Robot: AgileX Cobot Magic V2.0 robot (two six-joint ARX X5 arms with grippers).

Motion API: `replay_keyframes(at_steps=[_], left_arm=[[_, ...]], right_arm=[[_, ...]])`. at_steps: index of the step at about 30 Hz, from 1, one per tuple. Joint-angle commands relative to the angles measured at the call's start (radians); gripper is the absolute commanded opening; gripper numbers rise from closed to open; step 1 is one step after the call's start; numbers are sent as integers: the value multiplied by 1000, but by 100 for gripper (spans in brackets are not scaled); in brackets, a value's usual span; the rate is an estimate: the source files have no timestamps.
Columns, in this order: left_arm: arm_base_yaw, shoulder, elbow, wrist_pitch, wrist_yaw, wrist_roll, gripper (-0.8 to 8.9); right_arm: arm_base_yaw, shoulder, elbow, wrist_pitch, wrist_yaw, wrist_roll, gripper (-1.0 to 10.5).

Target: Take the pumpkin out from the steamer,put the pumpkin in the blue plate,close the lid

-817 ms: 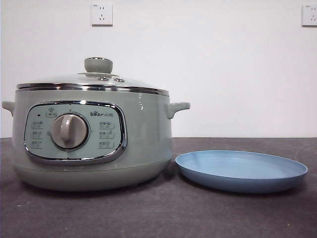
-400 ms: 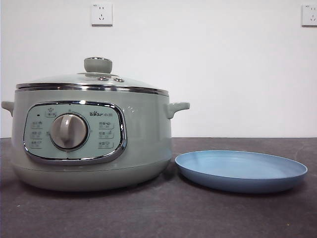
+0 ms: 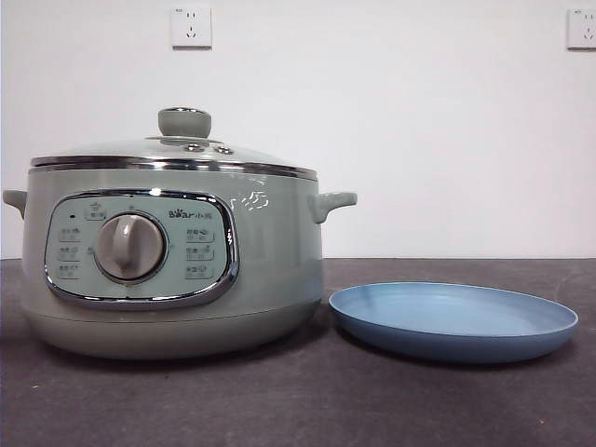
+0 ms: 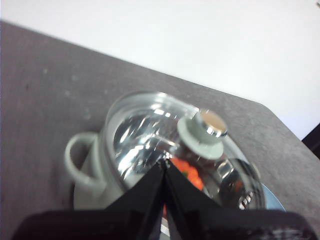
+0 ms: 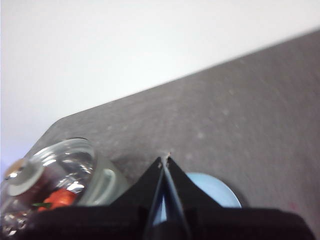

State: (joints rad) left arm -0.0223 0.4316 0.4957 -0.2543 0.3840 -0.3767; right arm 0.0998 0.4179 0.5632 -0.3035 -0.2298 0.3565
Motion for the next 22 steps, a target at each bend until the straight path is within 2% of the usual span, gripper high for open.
replay_keyframes(at_steps=[1, 9, 12, 15, 16, 17, 20, 21, 22], left_arm=[[2, 58, 68, -11, 37, 101, -8], [1, 240, 286, -129, 204, 219, -6], [1, 288, 346, -183, 255, 259, -3], [0, 308, 367, -194, 279, 276, 11], [-3, 312, 370, -194, 279, 276, 47], [-6, 314, 370, -193, 277, 276, 126], [-11, 320, 370, -187, 270, 272, 367], [-12, 320, 370, -186, 270, 271, 382], [-12, 322, 370, -185, 270, 264, 381]], right_arm=[[0, 69, 86, -21, -43, -94, -17], [0, 283, 331, -174, -235, -244, -16], [0, 340, 382, -204, -301, -280, 11], [0, 372, 397, -201, -351, -281, 13], [0, 378, 397, -200, -354, -280, 42], [0, 384, 397, -200, -355, -280, 119], [0, 396, 397, -204, -337, -271, 429], [0, 399, 397, -205, -337, -268, 501], [0, 400, 397, -206, -338, -267, 525]])
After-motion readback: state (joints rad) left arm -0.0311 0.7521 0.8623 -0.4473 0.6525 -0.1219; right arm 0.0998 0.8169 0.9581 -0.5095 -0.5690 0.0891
